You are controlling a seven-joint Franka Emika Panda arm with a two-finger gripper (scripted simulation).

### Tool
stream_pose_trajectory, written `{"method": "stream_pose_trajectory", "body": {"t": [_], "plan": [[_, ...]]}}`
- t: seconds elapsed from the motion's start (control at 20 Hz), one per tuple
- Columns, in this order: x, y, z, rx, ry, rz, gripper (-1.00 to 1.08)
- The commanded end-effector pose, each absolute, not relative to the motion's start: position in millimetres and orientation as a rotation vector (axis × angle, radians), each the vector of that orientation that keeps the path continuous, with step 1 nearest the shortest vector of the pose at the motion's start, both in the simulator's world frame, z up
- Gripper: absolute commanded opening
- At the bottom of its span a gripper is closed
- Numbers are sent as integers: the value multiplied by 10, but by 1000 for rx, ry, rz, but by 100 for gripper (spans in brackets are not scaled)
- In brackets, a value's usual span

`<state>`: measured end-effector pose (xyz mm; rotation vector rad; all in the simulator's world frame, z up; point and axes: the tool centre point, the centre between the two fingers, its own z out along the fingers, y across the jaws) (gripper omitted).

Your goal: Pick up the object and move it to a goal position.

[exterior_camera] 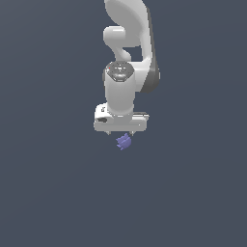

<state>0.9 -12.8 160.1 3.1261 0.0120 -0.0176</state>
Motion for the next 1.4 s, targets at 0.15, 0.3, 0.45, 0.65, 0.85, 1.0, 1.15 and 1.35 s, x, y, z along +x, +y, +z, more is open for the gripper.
{"method": "stream_pose_trajectory", "body": {"t": [0.15,0.3,0.45,0.65,0.85,1.0,1.15,1.35], "plan": [[3,-155,1604,3126,9,-24,100],[-14,-235,1612,3127,0,-42,100],[-30,-302,1619,3127,-9,-57,100],[-31,-308,1619,3127,-10,-59,100],[-31,-307,1618,3127,-12,-59,100],[-34,-301,1607,3127,-33,-58,100],[-39,-288,1587,3127,-73,-56,100],[-48,-264,1547,3126,-150,-53,100]]}}
